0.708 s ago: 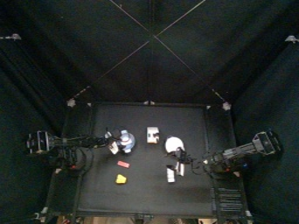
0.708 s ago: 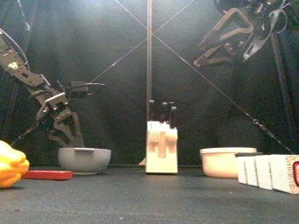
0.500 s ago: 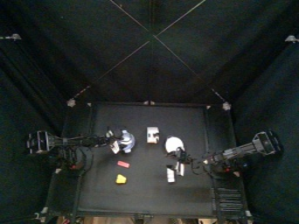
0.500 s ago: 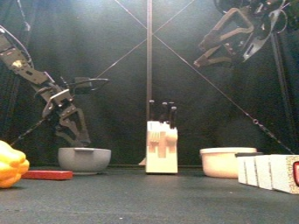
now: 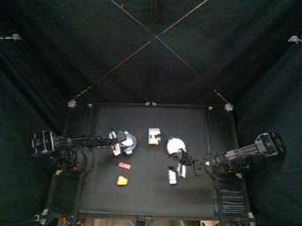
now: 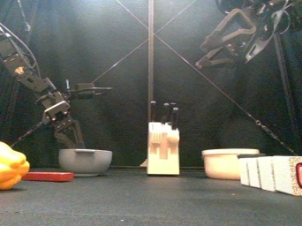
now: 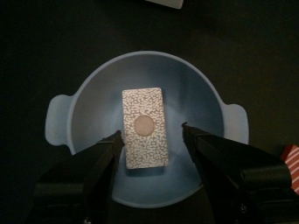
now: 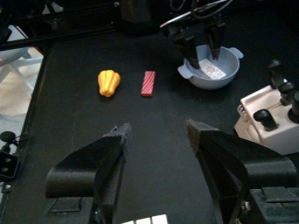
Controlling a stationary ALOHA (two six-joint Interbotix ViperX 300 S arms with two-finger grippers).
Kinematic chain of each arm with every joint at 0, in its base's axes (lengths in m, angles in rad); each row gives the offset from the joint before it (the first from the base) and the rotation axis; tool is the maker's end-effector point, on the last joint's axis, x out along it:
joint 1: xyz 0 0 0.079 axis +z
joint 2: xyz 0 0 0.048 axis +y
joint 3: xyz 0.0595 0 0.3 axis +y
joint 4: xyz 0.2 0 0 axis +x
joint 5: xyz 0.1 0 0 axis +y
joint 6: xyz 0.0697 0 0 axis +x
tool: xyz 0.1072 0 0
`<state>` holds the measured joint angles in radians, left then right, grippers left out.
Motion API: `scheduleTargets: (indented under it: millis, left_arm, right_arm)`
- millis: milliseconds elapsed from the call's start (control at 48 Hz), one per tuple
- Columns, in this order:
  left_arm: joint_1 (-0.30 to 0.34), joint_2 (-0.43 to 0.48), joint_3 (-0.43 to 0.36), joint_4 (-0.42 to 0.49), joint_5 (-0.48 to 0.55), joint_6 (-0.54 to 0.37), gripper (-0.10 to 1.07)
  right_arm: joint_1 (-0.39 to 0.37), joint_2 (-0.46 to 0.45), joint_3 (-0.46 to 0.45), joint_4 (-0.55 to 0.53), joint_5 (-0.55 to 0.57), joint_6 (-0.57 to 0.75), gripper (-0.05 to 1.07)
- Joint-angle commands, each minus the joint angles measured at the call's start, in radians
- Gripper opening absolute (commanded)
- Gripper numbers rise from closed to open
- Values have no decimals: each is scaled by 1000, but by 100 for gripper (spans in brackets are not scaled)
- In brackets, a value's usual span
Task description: Grab rice
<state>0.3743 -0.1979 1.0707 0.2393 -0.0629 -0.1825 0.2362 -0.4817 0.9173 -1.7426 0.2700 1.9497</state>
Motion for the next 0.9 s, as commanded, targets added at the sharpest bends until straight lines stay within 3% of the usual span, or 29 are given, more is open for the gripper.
scheduleTargets:
  millis: [0,479,875]
  left_arm:
    - [12,3,-20,29,-2,-2,91]
    - [29,87,-25,35,11,-2,91]
    - [29,87,-35,34,12,-2,87]
  right_arm:
    - [-2,-6,-14,-2,3,2,88]
    - [-2,-6,-12,-2,3,2,88]
    - [-2,-6,-12,-2,3,2,88]
